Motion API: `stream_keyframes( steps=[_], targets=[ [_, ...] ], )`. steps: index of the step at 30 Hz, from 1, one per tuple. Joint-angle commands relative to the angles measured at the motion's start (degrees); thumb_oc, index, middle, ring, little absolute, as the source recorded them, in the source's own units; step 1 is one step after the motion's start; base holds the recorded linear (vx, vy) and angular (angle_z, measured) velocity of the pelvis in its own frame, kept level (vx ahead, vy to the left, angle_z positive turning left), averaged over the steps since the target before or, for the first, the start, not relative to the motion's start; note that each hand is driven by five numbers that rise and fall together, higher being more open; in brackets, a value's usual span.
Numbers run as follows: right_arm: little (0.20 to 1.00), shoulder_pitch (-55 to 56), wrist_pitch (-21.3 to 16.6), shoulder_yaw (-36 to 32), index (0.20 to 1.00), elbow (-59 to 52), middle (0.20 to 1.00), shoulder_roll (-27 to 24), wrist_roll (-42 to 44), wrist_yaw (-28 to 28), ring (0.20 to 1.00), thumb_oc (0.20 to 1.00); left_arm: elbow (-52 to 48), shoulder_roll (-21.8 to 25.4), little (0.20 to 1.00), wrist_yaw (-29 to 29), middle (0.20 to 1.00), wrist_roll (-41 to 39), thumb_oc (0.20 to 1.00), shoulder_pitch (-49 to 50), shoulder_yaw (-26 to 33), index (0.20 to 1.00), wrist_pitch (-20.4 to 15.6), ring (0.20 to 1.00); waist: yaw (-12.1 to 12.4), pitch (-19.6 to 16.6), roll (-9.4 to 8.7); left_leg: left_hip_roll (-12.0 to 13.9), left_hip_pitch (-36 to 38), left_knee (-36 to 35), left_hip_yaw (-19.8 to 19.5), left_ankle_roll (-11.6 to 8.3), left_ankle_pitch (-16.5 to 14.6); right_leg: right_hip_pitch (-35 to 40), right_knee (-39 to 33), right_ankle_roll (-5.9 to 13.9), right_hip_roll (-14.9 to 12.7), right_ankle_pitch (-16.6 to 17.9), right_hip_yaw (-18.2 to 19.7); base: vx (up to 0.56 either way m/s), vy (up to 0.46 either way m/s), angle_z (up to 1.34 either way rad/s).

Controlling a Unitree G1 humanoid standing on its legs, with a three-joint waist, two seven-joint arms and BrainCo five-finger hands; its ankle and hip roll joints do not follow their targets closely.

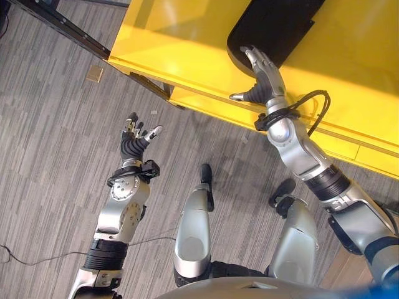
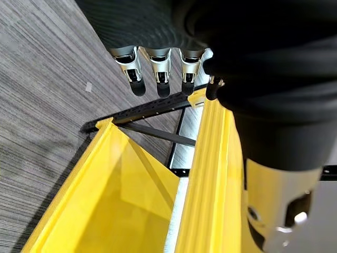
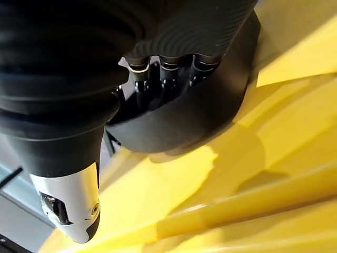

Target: Move parts from the plastic box to the shelf.

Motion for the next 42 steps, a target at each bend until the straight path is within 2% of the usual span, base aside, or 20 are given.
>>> stream_keyframes(
  steps=[1,5,6,8,11,15,21,32,37,42],
  targets=[
    [1.000,-3.78,-0.65,1.40,1.000,2.74,1.000,1.22,-3.58,1.14,1.000,1.000,-4.03,3.73,1.000,-1.14,1.000,0.55,1.000,1.66,0.44,1.000,-4.63,1.000,1.03,-1.87,0.92,-0.07,-1.48,2.75,2.97,2.14,-5.06,2.40,0.35,5.21,-0.76,-3.90,1.98,0.00,0.000,0.00],
    [1.000,-4.98,-1.84,2.70,1.000,4.90,1.000,0.39,-11.83,4.42,1.000,1.000,-3.06,3.83,1.000,-1.26,1.000,0.70,1.000,1.29,0.52,1.000,-6.67,1.000,1.40,-1.87,0.88,0.00,-2.09,2.89,2.85,2.10,-4.94,1.95,0.43,5.20,-0.61,-3.78,1.72,-0.01,-0.017,0.00],
    [1.000,-5.81,-0.11,3.60,1.000,5.92,1.000,0.25,-13.18,5.63,1.000,1.000,-2.56,3.99,1.000,-1.35,1.000,0.75,1.000,1.20,0.38,1.000,-6.96,1.000,1.58,-1.87,0.89,-0.01,-2.02,2.82,2.85,2.09,-4.89,2.05,0.33,5.21,-0.59,-3.75,1.56,0.00,0.000,0.00],
    [1.000,-6.76,2.31,4.57,1.000,7.27,1.000,0.10,-13.28,5.80,1.000,1.000,-1.90,3.94,1.000,-1.68,1.000,1.02,1.000,1.10,0.16,1.000,-7.58,1.000,1.80,-1.87,0.96,0.07,-2.08,2.69,2.95,2.14,-4.75,2.00,0.28,5.20,-0.61,-3.67,1.49,0.00,0.000,0.00],
    [1.000,-7.95,3.25,5.50,1.000,10.81,1.000,-0.57,-12.08,4.19,1.000,1.000,-1.33,4.30,1.000,-2.37,1.000,0.98,1.000,1.13,0.15,1.000,-8.33,1.000,2.13,-1.87,1.09,0.07,-2.02,2.33,2.95,2.09,-4.49,2.13,0.25,5.15,-0.65,-3.65,1.27,-0.01,-0.005,0.01],
    [1.000,-8.50,2.08,5.60,1.000,14.48,1.000,-1.93,-13.67,3.63,1.000,1.000,0.03,4.68,1.000,-4.46,1.000,-0.99,1.000,1.56,0.67,1.000,-9.14,1.000,2.26,-1.87,1.02,0.05,-1.52,1.82,2.96,1.96,-4.17,2.65,-0.01,5.28,-0.64,-3.50,1.04,-0.01,-0.004,0.01],
    [1.000,-8.58,2.45,5.23,1.000,16.80,1.000,-3.08,-14.69,3.17,1.000,1.000,0.23,4.89,1.000,-7.44,1.000,-1.29,1.000,1.73,0.65,1.000,-9.89,1.000,2.05,-1.87,0.63,0.52,-0.18,1.24,3.65,1.96,-4.06,3.82,-1.03,5.50,-0.66,-2.98,0.77,-0.01,-0.019,0.00],
    [1.000,-9.88,1.64,6.83,1.000,21.83,1.000,-6.34,-17.06,5.52,1.000,1.000,1.80,5.77,1.000,-8.17,1.000,-1.93,1.000,1.53,1.24,1.000,-10.71,1.000,1.81,-1.87,-0.06,0.99,2.38,0.40,4.05,1.59,-3.68,6.43,-2.02,5.85,-0.65,-2.83,0.60,0.00,-0.012,-0.02],
    [1.000,-9.72,-0.37,7.61,1.000,23.84,1.000,-7.43,-18.17,5.55,1.000,1.000,2.63,6.01,1.000,-8.45,1.000,-2.09,1.000,1.41,1.19,1.000,-11.32,1.000,1.68,-1.87,-0.31,1.14,2.75,0.23,4.07,1.51,-3.51,6.85,-2.17,5.87,-0.46,-2.78,0.62,0.00,-0.010,-0.03],
    [1.000,-9.41,-4.95,9.48,1.000,24.67,1.000,-9.84,-23.30,6.74,1.000,1.000,3.66,6.61,1.000,-9.32,1.000,-2.80,1.000,1.65,1.55,1.000,-11.83,1.000,1.54,-1.87,-0.73,1.37,3.47,-0.41,4.22,1.34,-3.18,7.59,-2.78,6.13,-0.30,-2.67,0.47,0.00,-0.006,0.00]
  ],
)
